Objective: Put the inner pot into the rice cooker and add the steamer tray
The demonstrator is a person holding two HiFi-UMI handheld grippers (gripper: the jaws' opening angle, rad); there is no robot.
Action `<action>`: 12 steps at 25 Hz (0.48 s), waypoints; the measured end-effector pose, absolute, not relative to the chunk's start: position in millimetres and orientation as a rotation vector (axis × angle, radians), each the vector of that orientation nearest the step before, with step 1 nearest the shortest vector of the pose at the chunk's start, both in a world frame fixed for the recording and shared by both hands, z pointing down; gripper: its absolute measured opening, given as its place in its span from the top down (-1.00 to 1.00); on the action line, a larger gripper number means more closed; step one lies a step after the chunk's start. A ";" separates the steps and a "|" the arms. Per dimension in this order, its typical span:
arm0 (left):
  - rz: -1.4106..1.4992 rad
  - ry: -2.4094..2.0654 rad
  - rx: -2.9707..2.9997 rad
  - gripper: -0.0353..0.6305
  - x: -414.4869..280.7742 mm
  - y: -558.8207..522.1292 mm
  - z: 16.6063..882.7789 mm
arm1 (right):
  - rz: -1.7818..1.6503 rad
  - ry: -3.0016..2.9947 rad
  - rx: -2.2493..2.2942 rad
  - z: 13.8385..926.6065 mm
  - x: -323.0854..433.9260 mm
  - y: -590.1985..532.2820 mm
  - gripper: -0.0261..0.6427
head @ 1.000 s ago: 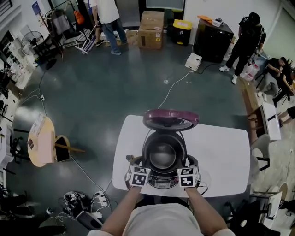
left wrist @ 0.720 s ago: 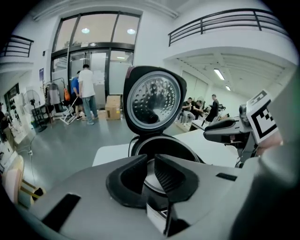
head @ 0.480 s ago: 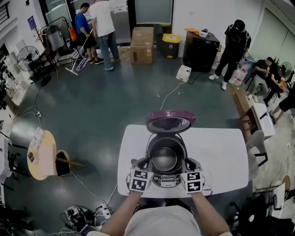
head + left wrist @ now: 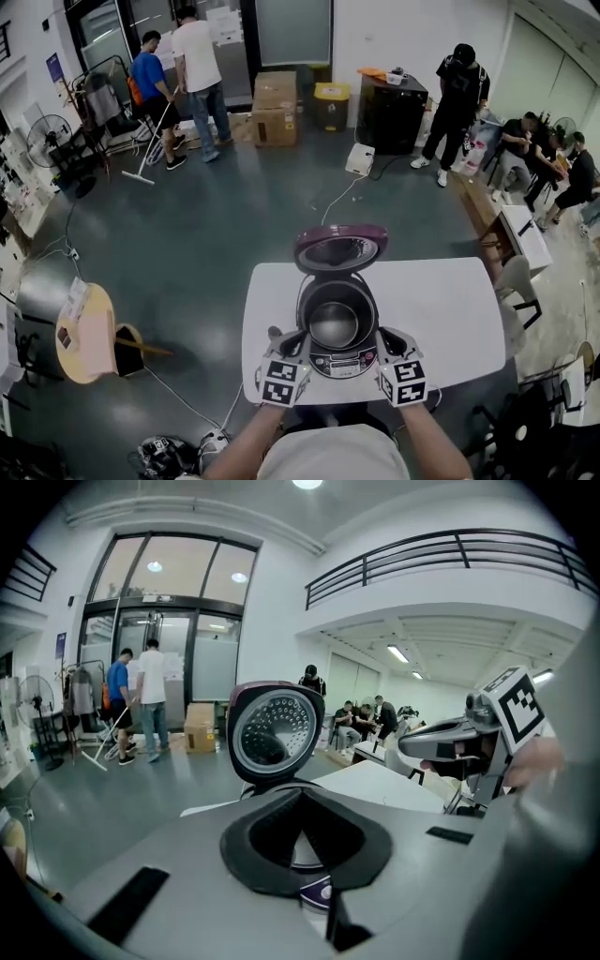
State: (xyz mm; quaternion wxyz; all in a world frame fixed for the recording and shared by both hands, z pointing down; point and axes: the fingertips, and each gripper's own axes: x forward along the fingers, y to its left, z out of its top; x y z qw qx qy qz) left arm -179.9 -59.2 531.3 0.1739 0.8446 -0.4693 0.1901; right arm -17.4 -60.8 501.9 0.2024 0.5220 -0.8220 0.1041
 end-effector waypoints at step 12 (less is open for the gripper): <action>0.459 -1.364 2.424 0.85 -147.5 -31.7 506.2 | 0.280 -2.396 1.432 483.6 16.3 -33.9 0.89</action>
